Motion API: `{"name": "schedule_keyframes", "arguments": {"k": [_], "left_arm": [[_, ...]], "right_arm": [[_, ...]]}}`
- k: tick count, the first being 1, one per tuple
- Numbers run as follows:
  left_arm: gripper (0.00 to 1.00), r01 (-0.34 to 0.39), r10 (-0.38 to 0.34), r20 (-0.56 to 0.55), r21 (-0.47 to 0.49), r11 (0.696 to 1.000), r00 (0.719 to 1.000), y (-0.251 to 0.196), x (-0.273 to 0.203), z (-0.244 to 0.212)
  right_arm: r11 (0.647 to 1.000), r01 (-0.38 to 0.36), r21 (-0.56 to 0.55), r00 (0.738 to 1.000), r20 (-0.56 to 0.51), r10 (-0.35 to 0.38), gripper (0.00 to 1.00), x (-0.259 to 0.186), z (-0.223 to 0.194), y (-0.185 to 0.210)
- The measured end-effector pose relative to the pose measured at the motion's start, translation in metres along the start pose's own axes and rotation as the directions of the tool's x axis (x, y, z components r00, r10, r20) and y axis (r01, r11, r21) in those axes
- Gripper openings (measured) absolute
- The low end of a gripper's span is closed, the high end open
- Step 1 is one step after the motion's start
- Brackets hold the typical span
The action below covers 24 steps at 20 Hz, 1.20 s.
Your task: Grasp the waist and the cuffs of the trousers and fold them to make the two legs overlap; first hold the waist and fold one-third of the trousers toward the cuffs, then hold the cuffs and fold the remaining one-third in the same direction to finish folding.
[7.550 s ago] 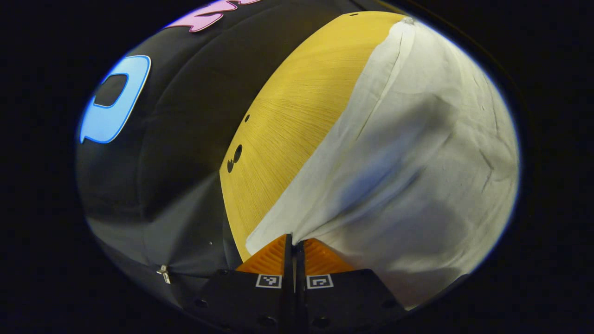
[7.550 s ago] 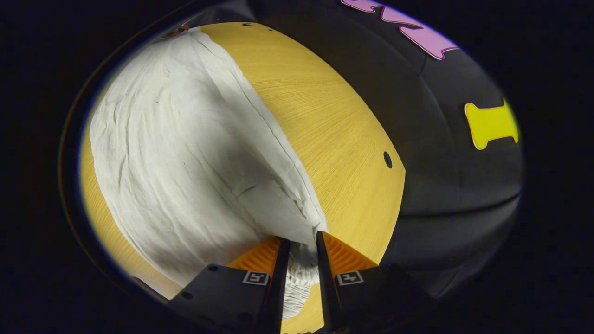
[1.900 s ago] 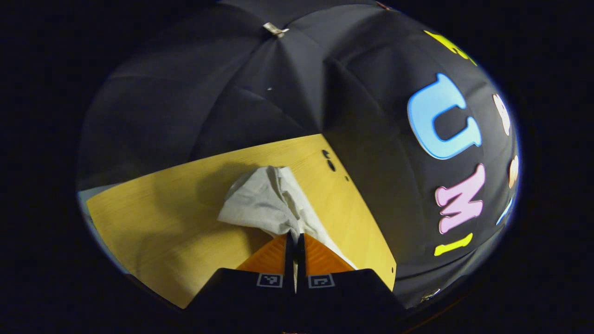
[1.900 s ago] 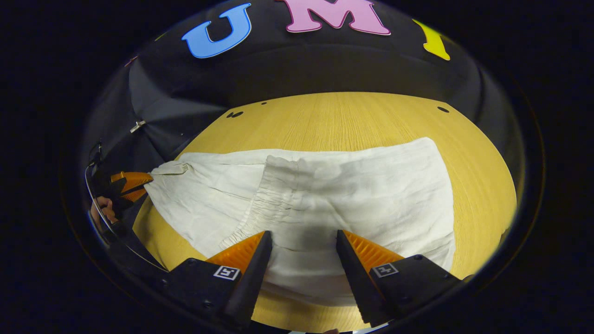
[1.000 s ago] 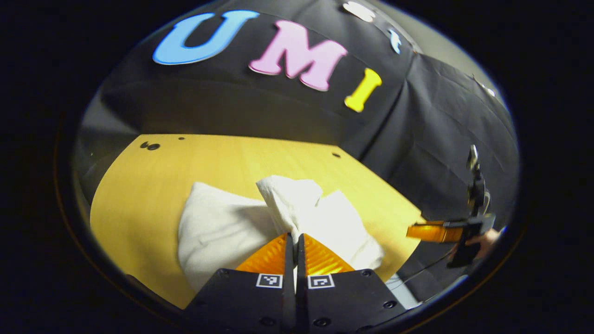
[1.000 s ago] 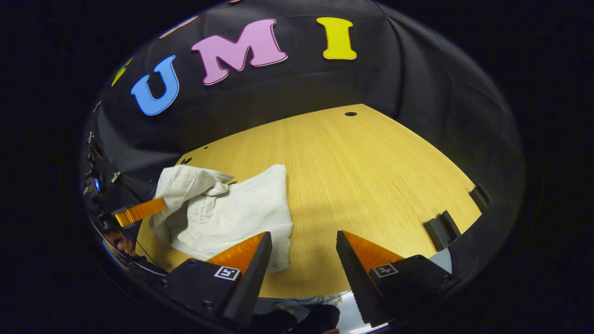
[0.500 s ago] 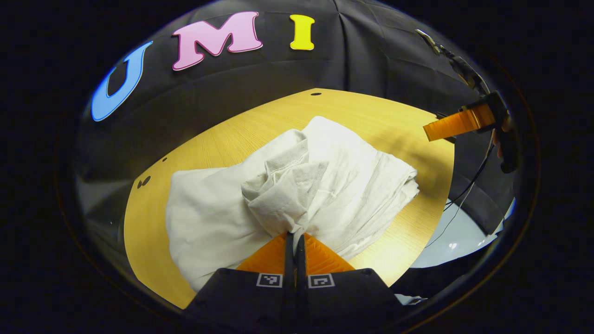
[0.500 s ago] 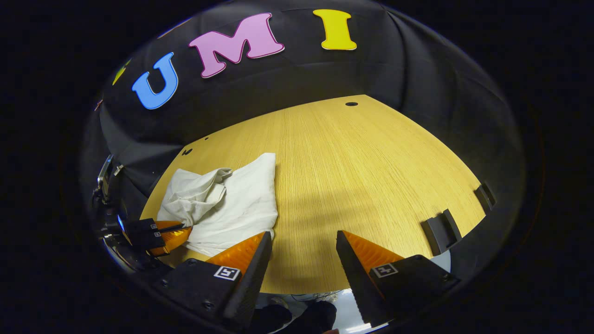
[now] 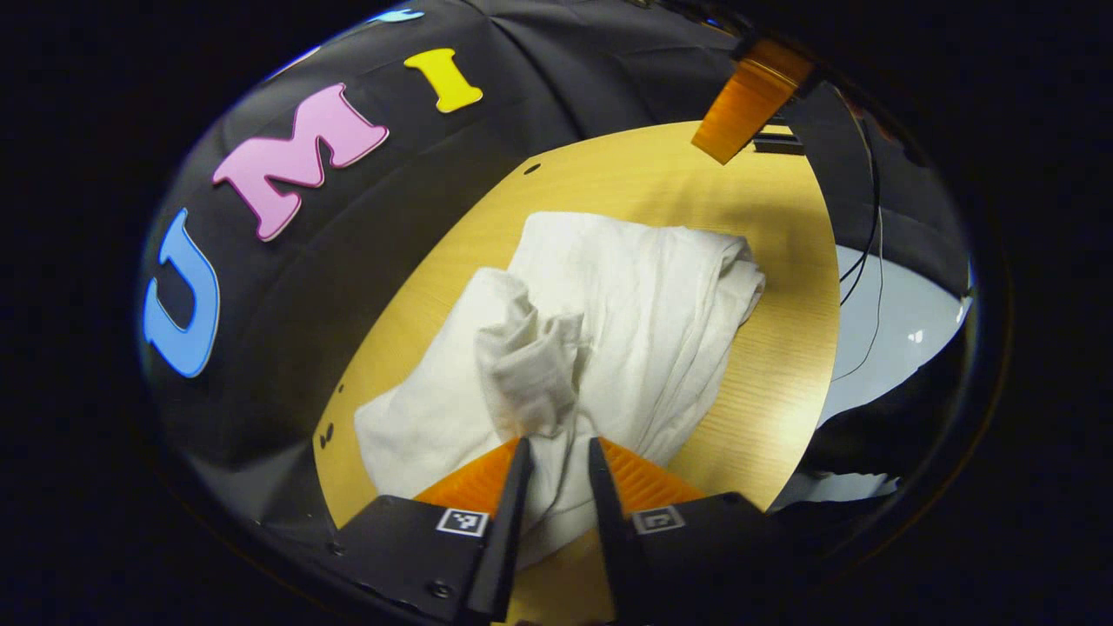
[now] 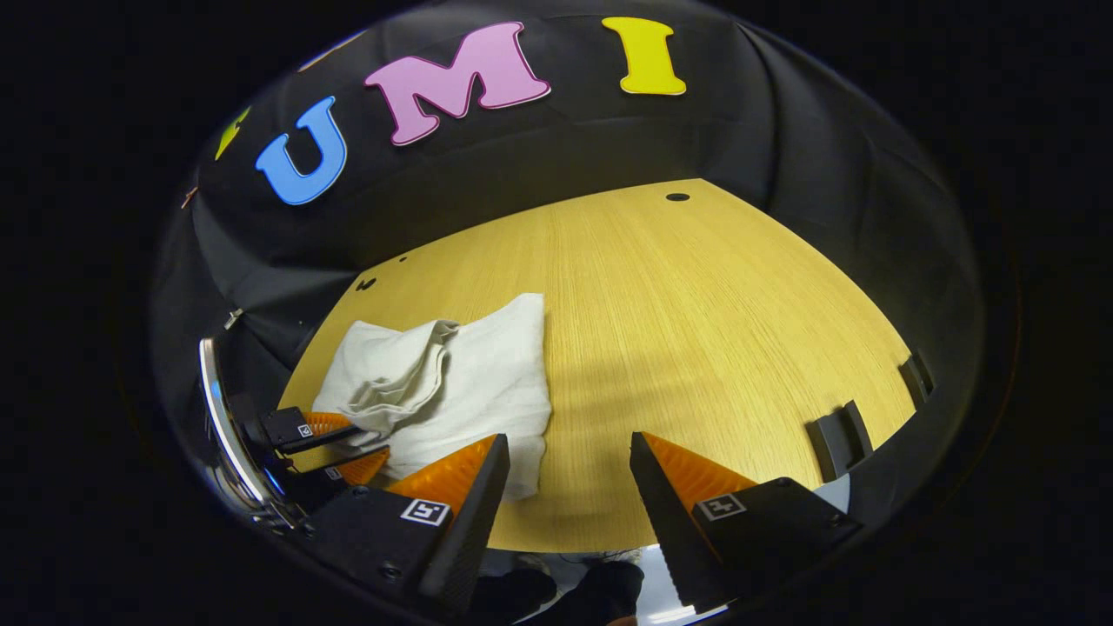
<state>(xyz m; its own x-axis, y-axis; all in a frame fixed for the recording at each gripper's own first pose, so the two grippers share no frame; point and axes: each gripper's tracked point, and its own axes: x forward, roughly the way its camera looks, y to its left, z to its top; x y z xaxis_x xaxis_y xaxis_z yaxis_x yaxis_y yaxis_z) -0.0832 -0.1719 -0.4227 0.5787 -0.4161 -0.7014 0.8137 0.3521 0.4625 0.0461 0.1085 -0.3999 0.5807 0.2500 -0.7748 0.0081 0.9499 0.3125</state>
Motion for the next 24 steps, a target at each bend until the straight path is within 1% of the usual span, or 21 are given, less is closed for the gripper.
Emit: {"name": "schedule_keyframes", "arguments": {"k": [1,2,3,5,6,7,8,10,11,12,13,16,18,19,20,21,22,24], "left_arm": [[0.62,-0.011,0.011,0.014,0.012,1.0,1.0,0.004,-0.007,0.003],[0.69,-0.02,0.02,0.023,0.011,1.0,1.0,0.008,-0.01,0.005],[0.78,-0.031,0.031,0.034,-0.001,1.0,0.999,0.013,-0.016,0.007],[0.87,-0.06,0.062,0.048,-0.045,0.997,0.997,0.03,-0.029,0.013],[0.9,-0.083,0.088,0.059,-0.088,0.993,0.994,0.045,-0.038,0.018],[0.9,-0.099,0.108,0.063,-0.126,0.987,0.992,0.058,-0.046,0.023],[0.91,-0.121,0.136,0.065,-0.196,0.973,0.989,0.075,-0.057,0.026],[0.92,-0.141,0.165,0.054,-0.305,0.942,0.985,0.096,-0.071,0.025],[0.92,-0.151,0.18,0.037,-0.393,0.907,0.983,0.109,-0.08,0.021],[0.92,-0.162,0.192,0.026,-0.431,0.888,0.981,0.116,-0.084,0.017],[0.91,-0.174,0.206,0.014,-0.481,0.859,0.978,0.125,-0.091,0.013],[0.92,-0.174,0.216,0.003,-0.583,0.794,0.976,0.14,-0.107,0.006],[0.92,-0.177,0.229,-0.006,-0.658,0.732,0.973,0.149,-0.117,0.003],[0.93,-0.178,0.235,-0.016,-0.702,0.689,0.972,0.152,-0.122,0.002],[0.93,-0.177,0.236,-0.022,-0.73,0.66,0.971,0.153,-0.127,-0.001],[0.92,-0.167,0.224,-0.026,-0.75,0.64,0.974,0.152,-0.129,-0.003],[0.93,-0.151,0.206,-0.024,-0.765,0.626,0.978,0.146,-0.129,-0.004],[0.92,-0.155,0.209,-0.03,-0.776,0.612,0.977,0.145,-0.13,-0.007]], "right_arm": [[1.0,-0.001,0.003,1.0,0.002,0.001,0.87,-0.002,0.002,0.003],[1.0,-0.001,0.006,1.0,0.006,0.001,0.87,-0.004,0.004,0.005],[1.0,-0.002,0.01,1.0,0.01,0.002,0.87,-0.005,0.006,0.008],[1.0,-0.003,0.007,1.0,0.021,0.003,0.87,-0.008,0.012,0.013],[1.0,-0.006,0.001,1.0,0.026,0.006,0.87,-0.008,0.016,0.017],[1.0,-0.01,-0.006,0.999,0.031,0.01,0.87,-0.008,0.019,0.02],[1.0,-0.016,-0.014,0.999,0.038,0.017,0.87,-0.01,0.025,0.025],[0.999,-0.03,-0.019,0.998,0.048,0.03,0.87,-0.009,0.035,0.034],[0.999,-0.036,-0.028,0.998,0.059,0.038,0.87,-0.009,0.042,0.04],[0.999,-0.043,-0.032,0.997,0.069,0.045,0.87,-0.01,0.048,0.048],[0.998,-0.052,-0.037,0.995,0.083,0.055,0.88,-0.011,0.054,0.056],[0.997,-0.062,-0.05,0.991,0.117,0.068,0.88,-0.012,0.064,0.072],[0.995,-0.061,-0.077,0.988,0.135,0.071,0.87,-0.012,0.067,0.08],[0.993,-0.069,-0.093,0.988,0.133,0.081,0.87,-0.011,0.066,0.085],[0.991,-0.076,-0.106,0.988,0.129,0.09,0.87,-0.01,0.065,0.089],[0.99,-0.085,-0.113,0.987,0.126,0.099,0.87,-0.01,0.064,0.092],[0.989,-0.094,-0.114,0.987,0.122,0.108,0.88,-0.008,0.065,0.094],[0.986,-0.132,-0.105,0.985,0.096,0.142,0.87,-0.004,0.062,0.103]]}}
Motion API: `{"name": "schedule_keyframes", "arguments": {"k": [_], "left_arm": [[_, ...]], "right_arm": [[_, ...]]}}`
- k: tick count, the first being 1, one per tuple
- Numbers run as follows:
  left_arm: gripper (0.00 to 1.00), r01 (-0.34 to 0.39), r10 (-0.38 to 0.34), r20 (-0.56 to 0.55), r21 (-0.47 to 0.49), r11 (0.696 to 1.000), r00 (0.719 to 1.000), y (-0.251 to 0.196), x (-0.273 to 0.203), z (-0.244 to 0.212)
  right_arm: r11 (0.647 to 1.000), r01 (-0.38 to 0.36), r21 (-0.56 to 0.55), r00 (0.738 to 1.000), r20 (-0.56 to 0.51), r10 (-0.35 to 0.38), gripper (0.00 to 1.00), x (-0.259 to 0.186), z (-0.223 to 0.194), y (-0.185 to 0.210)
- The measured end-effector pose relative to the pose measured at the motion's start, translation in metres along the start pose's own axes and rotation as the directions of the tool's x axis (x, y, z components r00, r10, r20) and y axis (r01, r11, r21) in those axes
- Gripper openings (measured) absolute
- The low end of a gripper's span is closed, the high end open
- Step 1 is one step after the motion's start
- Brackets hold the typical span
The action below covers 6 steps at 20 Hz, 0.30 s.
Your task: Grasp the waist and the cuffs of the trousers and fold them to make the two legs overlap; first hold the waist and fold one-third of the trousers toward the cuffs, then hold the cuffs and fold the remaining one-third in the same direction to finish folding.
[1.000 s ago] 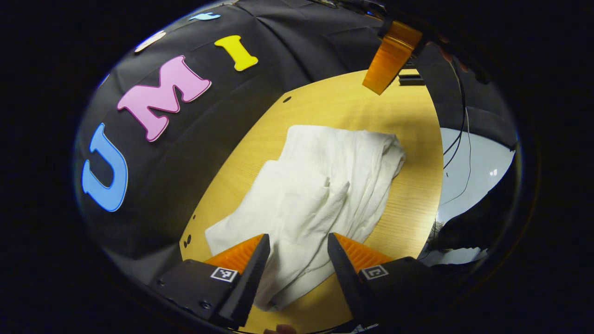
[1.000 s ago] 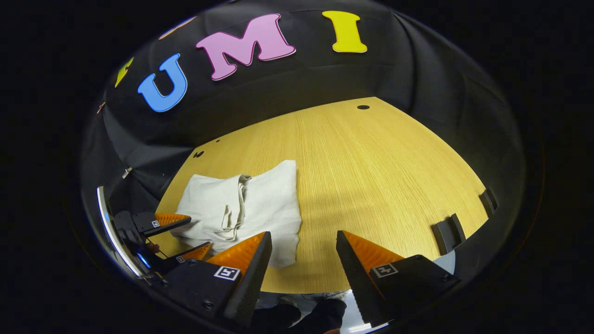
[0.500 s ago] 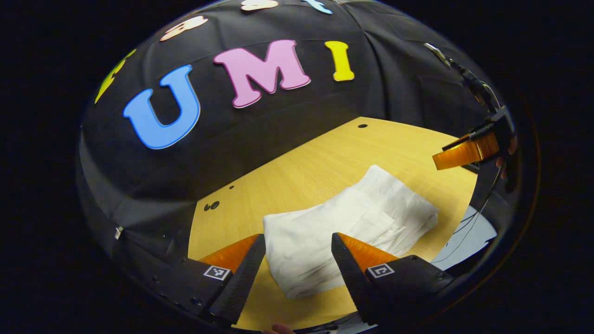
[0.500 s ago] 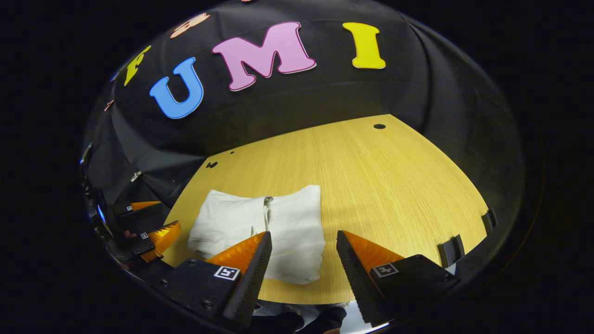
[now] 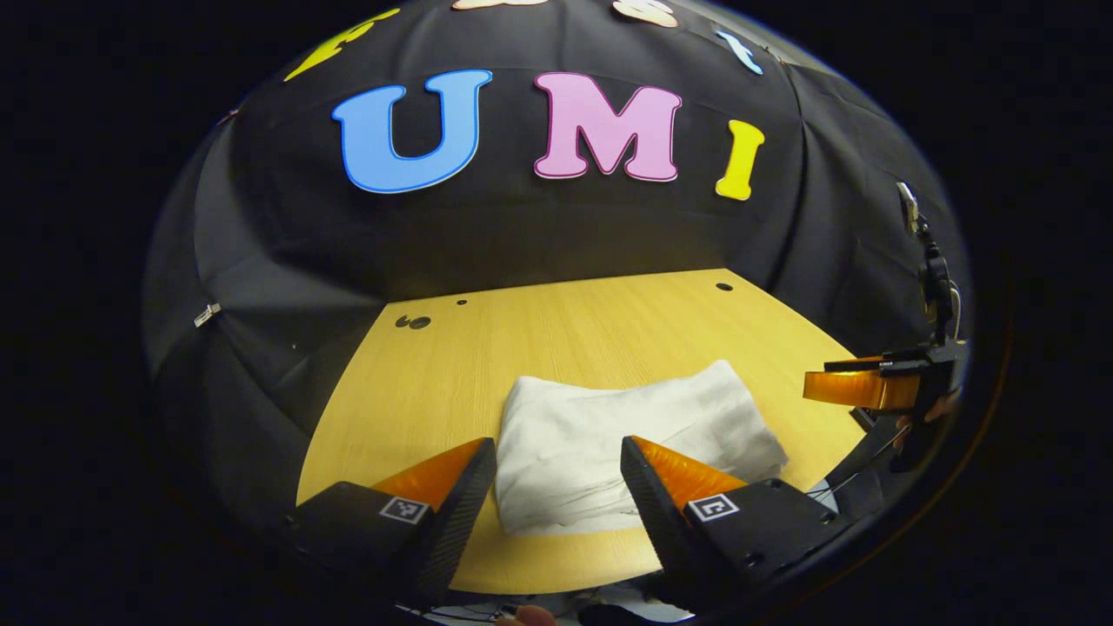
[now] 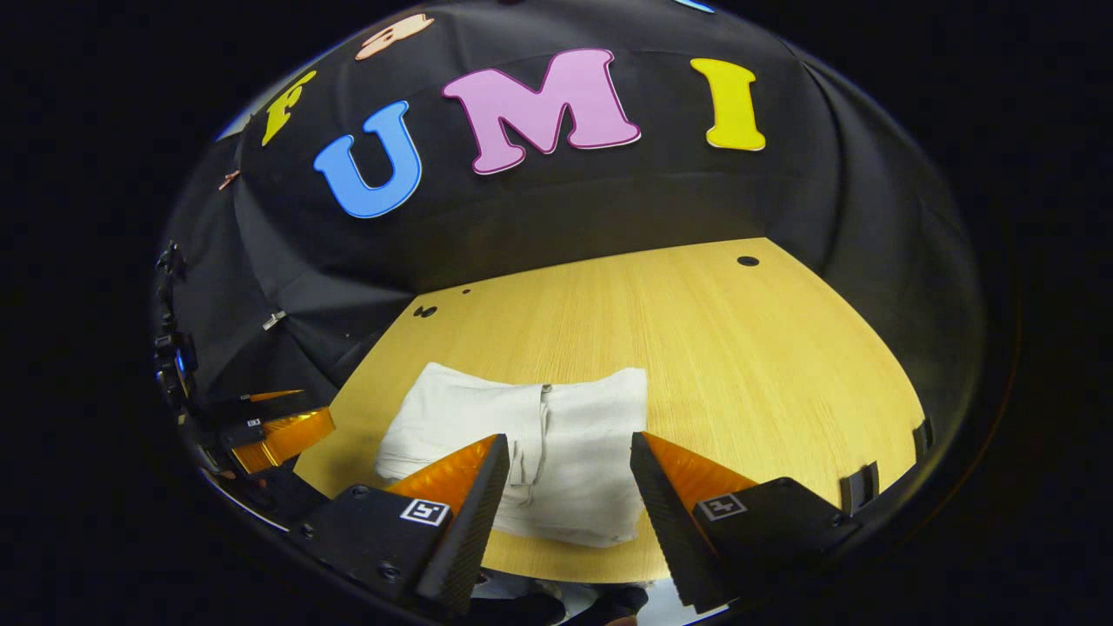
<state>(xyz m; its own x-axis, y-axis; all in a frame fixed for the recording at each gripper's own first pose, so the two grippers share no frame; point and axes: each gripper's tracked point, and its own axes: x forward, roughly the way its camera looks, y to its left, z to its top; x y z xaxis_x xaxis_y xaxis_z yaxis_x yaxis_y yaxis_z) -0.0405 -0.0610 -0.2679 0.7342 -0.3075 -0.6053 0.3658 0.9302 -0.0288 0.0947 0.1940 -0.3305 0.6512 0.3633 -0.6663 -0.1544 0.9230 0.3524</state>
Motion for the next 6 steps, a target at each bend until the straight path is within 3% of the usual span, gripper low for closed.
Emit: {"name": "schedule_keyframes", "arguments": {"k": [6], "left_arm": [[0.92,-0.039,0.039,-0.021,-0.016,0.999,0.999,-0.003,-0.007,-0.003]], "right_arm": [[0.99,-0.115,-0.077,0.991,-0.077,0.109,0.88,0.012,-0.005,0.024]]}}
